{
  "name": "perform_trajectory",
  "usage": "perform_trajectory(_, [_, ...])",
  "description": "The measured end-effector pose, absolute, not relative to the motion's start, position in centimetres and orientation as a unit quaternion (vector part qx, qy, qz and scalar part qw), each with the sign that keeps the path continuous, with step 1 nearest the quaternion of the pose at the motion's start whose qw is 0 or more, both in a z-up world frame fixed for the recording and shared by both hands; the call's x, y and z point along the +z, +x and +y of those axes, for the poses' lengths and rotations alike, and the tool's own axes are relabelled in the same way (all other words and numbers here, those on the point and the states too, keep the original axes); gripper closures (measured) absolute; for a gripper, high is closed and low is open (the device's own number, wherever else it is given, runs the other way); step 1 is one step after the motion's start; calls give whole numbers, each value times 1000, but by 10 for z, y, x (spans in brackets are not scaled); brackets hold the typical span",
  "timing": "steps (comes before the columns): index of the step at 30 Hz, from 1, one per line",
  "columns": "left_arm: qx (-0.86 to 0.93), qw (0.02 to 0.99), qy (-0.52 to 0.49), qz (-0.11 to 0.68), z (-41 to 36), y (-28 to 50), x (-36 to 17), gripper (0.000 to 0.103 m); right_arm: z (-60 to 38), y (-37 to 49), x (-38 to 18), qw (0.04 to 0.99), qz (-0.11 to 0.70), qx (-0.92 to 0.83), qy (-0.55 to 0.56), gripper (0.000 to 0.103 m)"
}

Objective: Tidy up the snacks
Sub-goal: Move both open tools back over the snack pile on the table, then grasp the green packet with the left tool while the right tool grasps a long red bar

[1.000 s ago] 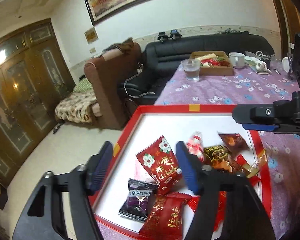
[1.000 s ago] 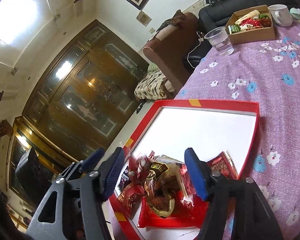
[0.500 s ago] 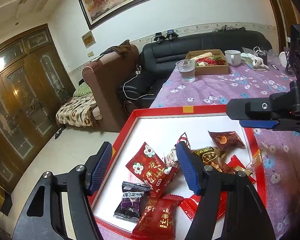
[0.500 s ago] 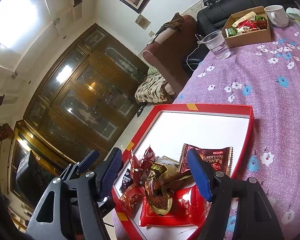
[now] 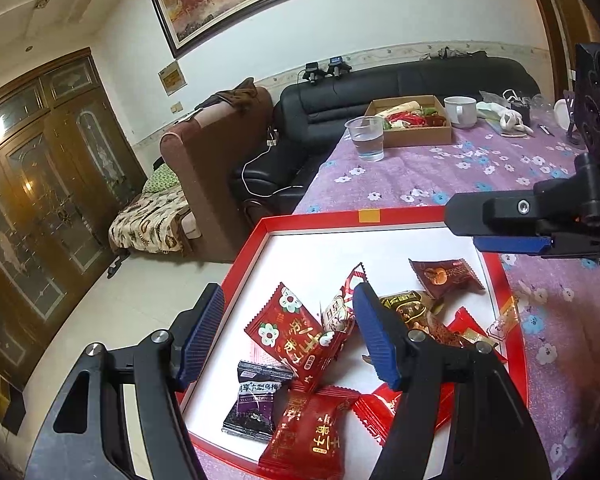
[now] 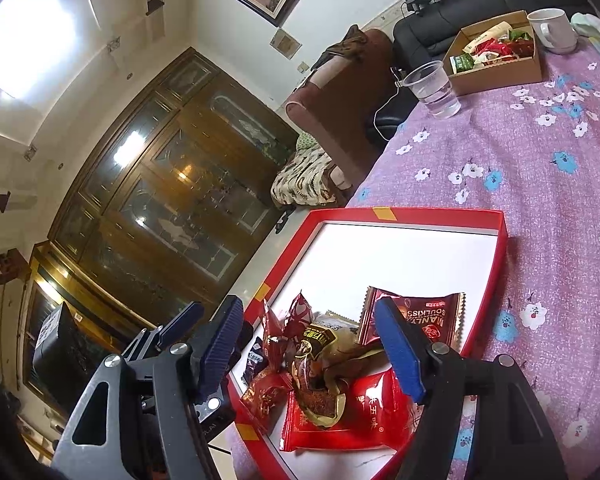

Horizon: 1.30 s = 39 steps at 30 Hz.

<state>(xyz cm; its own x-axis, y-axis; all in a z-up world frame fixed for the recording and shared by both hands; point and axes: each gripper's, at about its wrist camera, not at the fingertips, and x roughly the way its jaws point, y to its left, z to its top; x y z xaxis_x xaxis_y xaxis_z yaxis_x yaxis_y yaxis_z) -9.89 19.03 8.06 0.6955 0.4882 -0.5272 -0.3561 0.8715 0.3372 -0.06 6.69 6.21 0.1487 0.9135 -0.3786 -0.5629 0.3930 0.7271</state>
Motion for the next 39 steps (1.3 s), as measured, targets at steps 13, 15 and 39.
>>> perform_trajectory(13, [198,921,101,319,175,-89,87,37,32,3,77,740,398,491,230,32])
perform_trajectory(15, [168,927,113,317,156,-85,89,37,-1,7,87,759,379,473,237,32])
perform_trajectory(39, [12,903,166,396,27,-38,63,37,-125,68,35,826,476,302,-30,23])
